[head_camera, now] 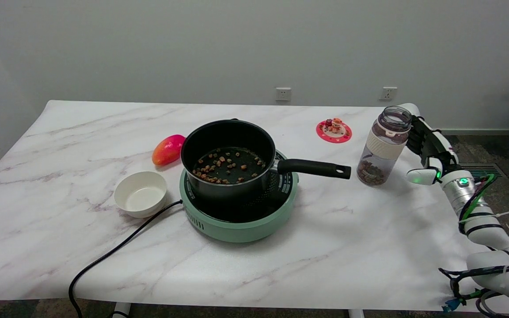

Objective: Pick up the bottle.

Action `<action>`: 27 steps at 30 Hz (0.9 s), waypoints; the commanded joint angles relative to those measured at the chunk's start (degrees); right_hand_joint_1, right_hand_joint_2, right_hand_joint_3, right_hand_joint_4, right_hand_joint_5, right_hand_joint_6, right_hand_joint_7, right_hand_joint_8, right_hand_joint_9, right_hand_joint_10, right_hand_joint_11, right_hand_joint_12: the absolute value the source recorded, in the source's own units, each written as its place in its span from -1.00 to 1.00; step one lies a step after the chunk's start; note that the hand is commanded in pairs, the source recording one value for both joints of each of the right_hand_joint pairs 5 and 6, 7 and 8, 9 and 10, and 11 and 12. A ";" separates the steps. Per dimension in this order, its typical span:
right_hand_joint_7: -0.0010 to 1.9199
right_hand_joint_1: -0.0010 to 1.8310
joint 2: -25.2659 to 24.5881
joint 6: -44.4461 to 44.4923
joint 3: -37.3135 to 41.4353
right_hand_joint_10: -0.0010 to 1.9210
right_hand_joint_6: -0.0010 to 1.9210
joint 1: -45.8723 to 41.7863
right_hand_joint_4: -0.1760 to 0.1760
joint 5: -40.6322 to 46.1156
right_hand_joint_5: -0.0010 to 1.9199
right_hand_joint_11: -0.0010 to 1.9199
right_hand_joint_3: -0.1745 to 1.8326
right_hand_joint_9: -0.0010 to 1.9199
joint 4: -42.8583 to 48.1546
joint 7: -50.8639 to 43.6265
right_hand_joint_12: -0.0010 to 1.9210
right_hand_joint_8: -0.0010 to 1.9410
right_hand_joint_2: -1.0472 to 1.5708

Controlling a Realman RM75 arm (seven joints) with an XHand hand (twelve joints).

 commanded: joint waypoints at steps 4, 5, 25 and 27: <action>-0.60 0.38 -3.29 3.49 -7.43 -0.64 -0.86 6.40 0.00 1.29 -0.86 -0.66 0.37 -0.64 -5.42 -0.13 -0.66 -0.60 -1.00; -0.59 0.38 -3.37 3.50 -7.52 -0.64 -0.86 6.48 0.00 1.29 -0.85 -0.66 0.37 -0.64 -5.41 -0.12 -0.66 -0.60 -1.00; -0.52 0.40 -5.04 4.22 -8.63 -0.64 -0.83 8.88 0.00 1.61 -0.83 -0.73 0.26 -0.64 -6.85 0.36 -0.73 -0.52 -1.00; -0.49 0.41 -5.04 4.22 -8.63 -0.64 -0.83 8.88 0.00 1.61 -0.83 -0.74 0.25 -0.64 -6.85 0.44 -0.74 -0.50 -0.99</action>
